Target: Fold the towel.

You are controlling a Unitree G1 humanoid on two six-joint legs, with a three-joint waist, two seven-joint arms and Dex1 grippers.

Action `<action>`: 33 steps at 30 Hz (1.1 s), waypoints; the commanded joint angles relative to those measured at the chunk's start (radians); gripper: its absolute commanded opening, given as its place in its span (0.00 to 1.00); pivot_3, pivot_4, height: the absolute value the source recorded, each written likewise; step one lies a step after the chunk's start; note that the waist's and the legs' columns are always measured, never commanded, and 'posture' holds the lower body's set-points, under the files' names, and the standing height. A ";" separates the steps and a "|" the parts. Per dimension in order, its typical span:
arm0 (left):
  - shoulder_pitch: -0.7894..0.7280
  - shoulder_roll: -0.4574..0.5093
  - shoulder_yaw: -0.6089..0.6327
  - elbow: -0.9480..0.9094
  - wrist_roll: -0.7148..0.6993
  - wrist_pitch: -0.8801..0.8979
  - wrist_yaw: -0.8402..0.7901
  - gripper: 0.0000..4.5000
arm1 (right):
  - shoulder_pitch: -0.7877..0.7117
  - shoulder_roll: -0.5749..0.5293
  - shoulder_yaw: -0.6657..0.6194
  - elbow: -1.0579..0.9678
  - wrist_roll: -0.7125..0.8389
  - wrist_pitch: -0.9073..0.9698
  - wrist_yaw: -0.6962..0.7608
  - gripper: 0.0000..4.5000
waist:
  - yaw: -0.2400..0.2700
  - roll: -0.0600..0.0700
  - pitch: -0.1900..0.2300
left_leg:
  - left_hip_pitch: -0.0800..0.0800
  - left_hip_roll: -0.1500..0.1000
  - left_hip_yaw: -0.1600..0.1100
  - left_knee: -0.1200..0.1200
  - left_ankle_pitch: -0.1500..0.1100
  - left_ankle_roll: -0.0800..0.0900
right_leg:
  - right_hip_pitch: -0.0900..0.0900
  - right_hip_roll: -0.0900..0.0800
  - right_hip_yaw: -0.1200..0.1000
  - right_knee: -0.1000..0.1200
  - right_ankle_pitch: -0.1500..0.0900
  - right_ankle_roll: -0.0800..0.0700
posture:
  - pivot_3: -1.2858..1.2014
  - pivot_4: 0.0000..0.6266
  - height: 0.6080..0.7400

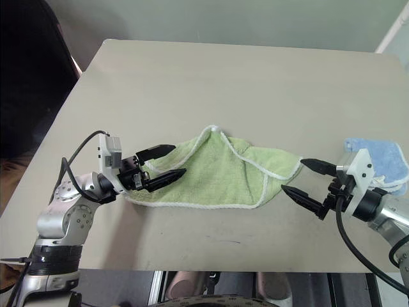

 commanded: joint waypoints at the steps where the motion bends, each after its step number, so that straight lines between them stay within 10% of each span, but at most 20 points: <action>1: -0.010 0.011 0.021 -0.020 0.004 -0.015 -0.003 0.99 | -0.021 -0.007 0.008 -0.001 0.003 -0.017 0.011 1.00 | 0.000 0.000 0.000 | 0.000 0.000 0.000 0.000 0.000 0.000 | 0.000 0.000 0.000 0.000 0.000 0.000 | 0.52 0.24 1.00; 33: -0.050 -0.096 0.002 0.156 0.106 -0.234 -0.020 0.99 | -0.190 0.035 0.334 0.264 -0.543 -0.383 -0.047 1.00 | 0.000 -0.001 0.000 | 0.001 0.001 0.000 0.001 0.002 0.004 | 0.000 -0.001 -0.001 0.001 0.007 -0.003 | 0.52 0.24 1.00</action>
